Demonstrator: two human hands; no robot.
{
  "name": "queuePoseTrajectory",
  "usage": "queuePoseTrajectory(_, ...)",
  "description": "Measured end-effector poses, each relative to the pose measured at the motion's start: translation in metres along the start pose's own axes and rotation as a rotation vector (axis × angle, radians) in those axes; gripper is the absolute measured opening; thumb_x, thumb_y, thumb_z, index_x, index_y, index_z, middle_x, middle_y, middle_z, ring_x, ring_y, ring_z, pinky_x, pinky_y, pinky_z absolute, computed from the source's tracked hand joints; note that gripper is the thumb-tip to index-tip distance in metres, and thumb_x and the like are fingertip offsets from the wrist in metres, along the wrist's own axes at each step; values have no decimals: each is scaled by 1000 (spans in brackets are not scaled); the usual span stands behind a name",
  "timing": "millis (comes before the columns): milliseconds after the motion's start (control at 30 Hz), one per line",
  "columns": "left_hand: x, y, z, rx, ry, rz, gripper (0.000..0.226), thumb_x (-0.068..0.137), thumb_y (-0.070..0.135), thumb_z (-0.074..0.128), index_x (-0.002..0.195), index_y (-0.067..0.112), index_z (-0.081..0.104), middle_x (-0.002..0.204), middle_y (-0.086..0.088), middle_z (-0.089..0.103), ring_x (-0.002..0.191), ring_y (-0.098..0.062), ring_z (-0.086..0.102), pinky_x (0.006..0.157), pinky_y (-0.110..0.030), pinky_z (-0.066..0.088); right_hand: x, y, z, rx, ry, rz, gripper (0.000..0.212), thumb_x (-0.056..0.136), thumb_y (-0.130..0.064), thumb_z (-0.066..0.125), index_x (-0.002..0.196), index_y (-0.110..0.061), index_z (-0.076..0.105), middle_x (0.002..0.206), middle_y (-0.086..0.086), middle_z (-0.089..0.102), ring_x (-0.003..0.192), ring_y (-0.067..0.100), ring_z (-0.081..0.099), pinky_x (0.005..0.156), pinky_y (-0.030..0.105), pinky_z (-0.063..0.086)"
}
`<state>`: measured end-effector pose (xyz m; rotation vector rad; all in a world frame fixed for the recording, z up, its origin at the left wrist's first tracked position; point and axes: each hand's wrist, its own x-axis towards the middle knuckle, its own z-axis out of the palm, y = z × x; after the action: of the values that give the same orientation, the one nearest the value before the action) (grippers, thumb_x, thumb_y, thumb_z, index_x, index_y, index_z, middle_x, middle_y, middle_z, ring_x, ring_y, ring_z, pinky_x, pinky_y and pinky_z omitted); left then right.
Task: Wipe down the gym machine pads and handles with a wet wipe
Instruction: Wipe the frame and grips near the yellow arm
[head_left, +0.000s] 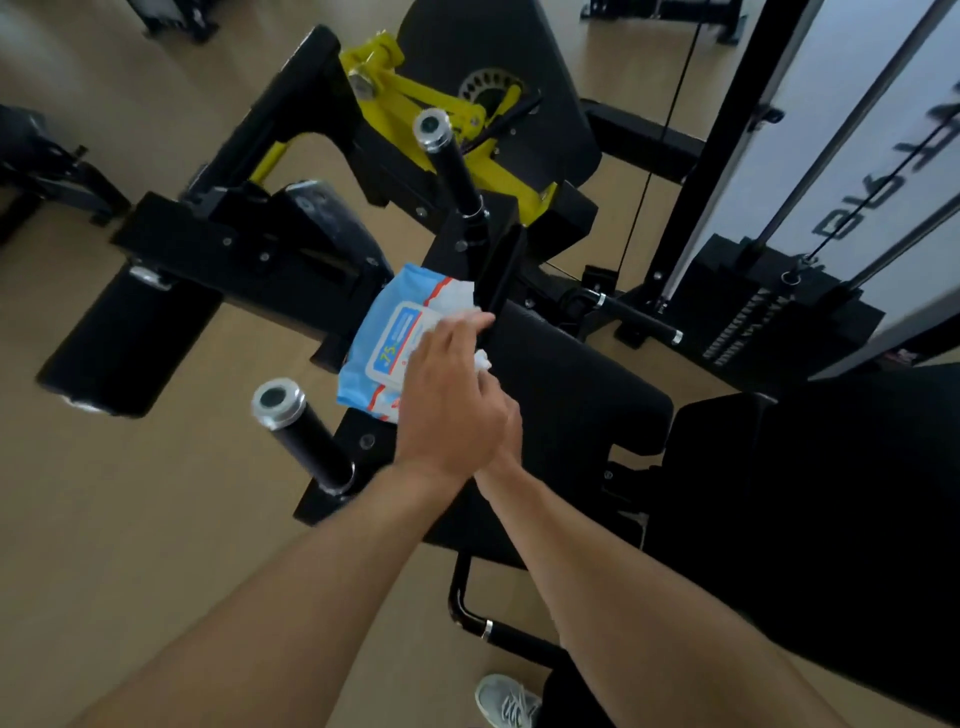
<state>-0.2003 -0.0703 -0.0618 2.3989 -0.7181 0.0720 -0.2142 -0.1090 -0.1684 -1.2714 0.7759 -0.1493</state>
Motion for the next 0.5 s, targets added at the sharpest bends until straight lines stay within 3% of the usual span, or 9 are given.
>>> queuePoseTrajectory(100, 50, -7, 10, 302, -181, -10, 61, 94, 14, 52, 154, 15, 37, 163, -3, 33, 155, -19, 17, 128, -38, 9, 26, -13, -5, 80, 28, 87, 18, 99, -37, 63, 86, -32, 74, 80, -8, 75, 78, 8, 72, 70, 27, 57)
queuePoseTrajectory(200, 80, -17, 19, 616, -337, -24, 72, 95, 28, 47, 161, 19, 18, 170, -3, 14, 157, -21, -8, 126, -49, -10, 58, -25, -15, 68, 42, 43, 22, 104, -37, 53, 100, -30, 74, 87, -5, 75, 84, 11, 72, 77, 31, 59)
queuePoseTrajectory(333, 107, -19, 29, 836, -415, 21, 78, 93, 37, 50, 161, 19, 16, 169, -1, 17, 158, -22, -6, 124, -55, -12, 108, -48, -25, 22, 105, -12, 26, 107, -35, 49, 106, -29, 74, 92, -6, 75, 91, 10, 71, 86, 37, 59)
queuePoseTrajectory(400, 119, -15, 33, 881, -430, 13, 78, 94, 41, 51, 161, 17, 19, 169, 0, 20, 158, -21, -2, 125, -55, -9, 132, -58, -32, -14, 121, -28, 27, 107, -30, 49, 96, -23, 73, 88, -1, 73, 87, 14, 70, 83, 41, 58)
queuePoseTrajectory(500, 126, -10, 35, 900, -448, 3, 77, 94, 43, 53, 159, 14, 24, 167, -1, 26, 158, -21, 5, 126, -55, -4, 158, -71, -42, -114, 140, -81, 34, 107, -24, 47, 75, -22, 59, 76, 2, 65, 74, 17, 64, 68, 41, 52)
